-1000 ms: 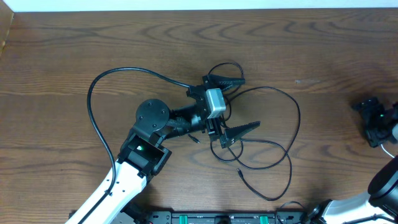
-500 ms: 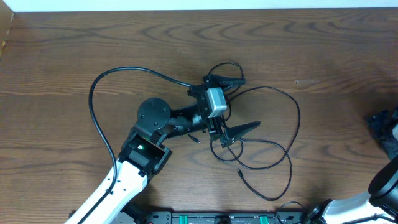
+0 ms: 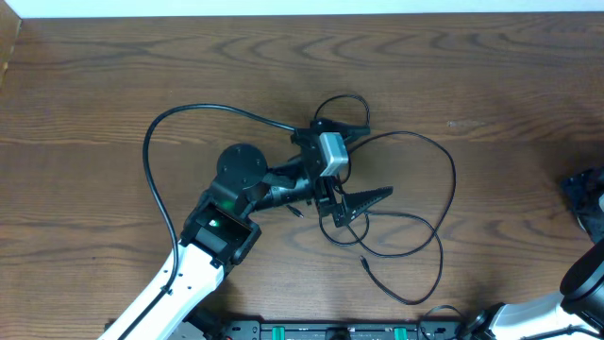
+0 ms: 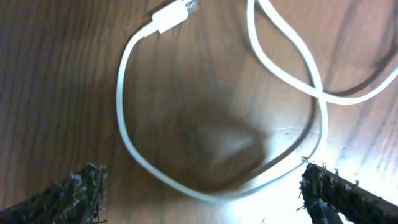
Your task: Untangle cables
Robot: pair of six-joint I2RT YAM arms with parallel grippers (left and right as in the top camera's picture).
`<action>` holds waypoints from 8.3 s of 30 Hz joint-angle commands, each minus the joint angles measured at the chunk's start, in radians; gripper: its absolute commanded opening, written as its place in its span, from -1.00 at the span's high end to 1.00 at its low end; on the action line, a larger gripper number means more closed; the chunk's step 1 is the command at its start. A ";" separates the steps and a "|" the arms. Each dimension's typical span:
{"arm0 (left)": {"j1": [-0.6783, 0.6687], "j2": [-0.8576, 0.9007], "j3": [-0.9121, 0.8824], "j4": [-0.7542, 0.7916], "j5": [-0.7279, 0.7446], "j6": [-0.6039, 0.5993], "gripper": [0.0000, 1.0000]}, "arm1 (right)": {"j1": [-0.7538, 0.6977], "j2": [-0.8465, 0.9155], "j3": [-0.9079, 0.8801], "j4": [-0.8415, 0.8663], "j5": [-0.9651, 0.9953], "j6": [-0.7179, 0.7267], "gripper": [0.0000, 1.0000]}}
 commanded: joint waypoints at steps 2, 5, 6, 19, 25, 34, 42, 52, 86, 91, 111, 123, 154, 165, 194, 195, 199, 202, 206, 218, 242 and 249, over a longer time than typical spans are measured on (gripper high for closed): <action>0.005 0.001 0.014 -0.037 -0.005 -0.002 -0.95 | -0.001 0.006 0.001 -0.008 -0.082 -0.011 -0.99; 0.005 0.001 0.014 -0.037 -0.005 -0.002 -0.96 | -0.001 0.006 0.001 -0.017 -0.060 -0.011 -0.98; 0.005 0.001 0.014 -0.037 -0.005 -0.002 -0.96 | -0.001 0.007 0.000 -0.024 -0.037 -0.010 -0.99; 0.005 0.001 0.014 -0.041 -0.005 -0.002 -0.96 | -0.039 0.010 -0.008 -0.045 0.068 -0.011 -0.98; 0.005 0.001 0.014 -0.041 -0.005 -0.002 -0.96 | -0.055 0.010 -0.040 -0.018 0.084 -0.011 -0.96; 0.005 0.001 0.014 -0.041 -0.005 -0.002 -0.96 | -0.069 0.010 -0.062 0.050 -0.014 -0.116 -0.90; 0.005 0.001 0.014 -0.041 -0.005 -0.002 -0.96 | -0.071 0.010 -0.066 0.058 0.103 -0.126 -0.88; 0.005 0.001 0.014 -0.041 -0.005 -0.002 -0.96 | -0.145 0.010 -0.108 0.181 0.129 -0.119 -0.89; 0.005 0.001 0.014 -0.041 -0.005 -0.002 -0.95 | -0.475 0.010 -0.114 0.563 0.087 -0.161 -0.97; 0.005 0.001 0.014 -0.041 -0.005 -0.002 -0.96 | -0.473 0.010 -0.114 0.566 0.046 -0.160 -0.98; 0.005 0.001 0.014 -0.041 -0.005 -0.002 -0.96 | -0.360 -0.092 -0.113 0.406 -0.432 -0.211 -0.98; 0.005 0.001 0.014 -0.041 -0.005 -0.002 -0.96 | 0.020 -0.208 -0.114 0.272 -0.603 -0.284 -0.99; 0.058 -0.002 0.014 -0.212 -0.502 0.040 -0.96 | 0.746 -0.208 -0.114 0.101 -0.620 -0.277 -0.99; 0.138 -0.002 0.014 -0.439 -1.328 0.040 -0.96 | 0.904 -0.208 -0.114 0.162 -0.623 -0.312 -0.98; 0.200 0.000 0.014 -0.468 -1.521 0.040 -0.96 | 1.259 -0.172 -0.114 0.440 -0.449 -0.336 -0.89; 0.200 0.000 0.014 -0.468 -1.521 0.040 -0.96 | 1.270 -0.159 -0.114 0.456 -0.435 -0.336 -0.89; 0.200 0.000 0.014 -0.468 -1.521 0.040 -0.96 | 1.294 -0.089 -0.114 0.537 -0.428 -0.319 -0.87; 0.200 0.000 0.014 -0.468 -1.521 0.039 -0.96 | 1.304 -0.027 -0.114 0.599 -0.429 -0.316 -0.83; 0.200 0.000 0.014 -0.468 -1.521 0.040 -0.96 | 1.306 0.059 -0.114 0.681 -0.430 -0.274 -0.75; 0.201 0.000 0.014 -0.468 -1.521 0.039 -0.96 | 1.307 0.122 -0.114 0.781 -0.450 -0.253 0.34; 0.200 0.000 0.014 -0.468 -1.521 0.040 -0.96 | 1.306 -0.454 -0.114 0.393 -0.357 -0.378 0.98; 0.201 0.000 0.014 -0.468 -1.521 0.040 -0.96 | 1.306 -0.658 -0.114 0.229 -0.148 -0.408 0.98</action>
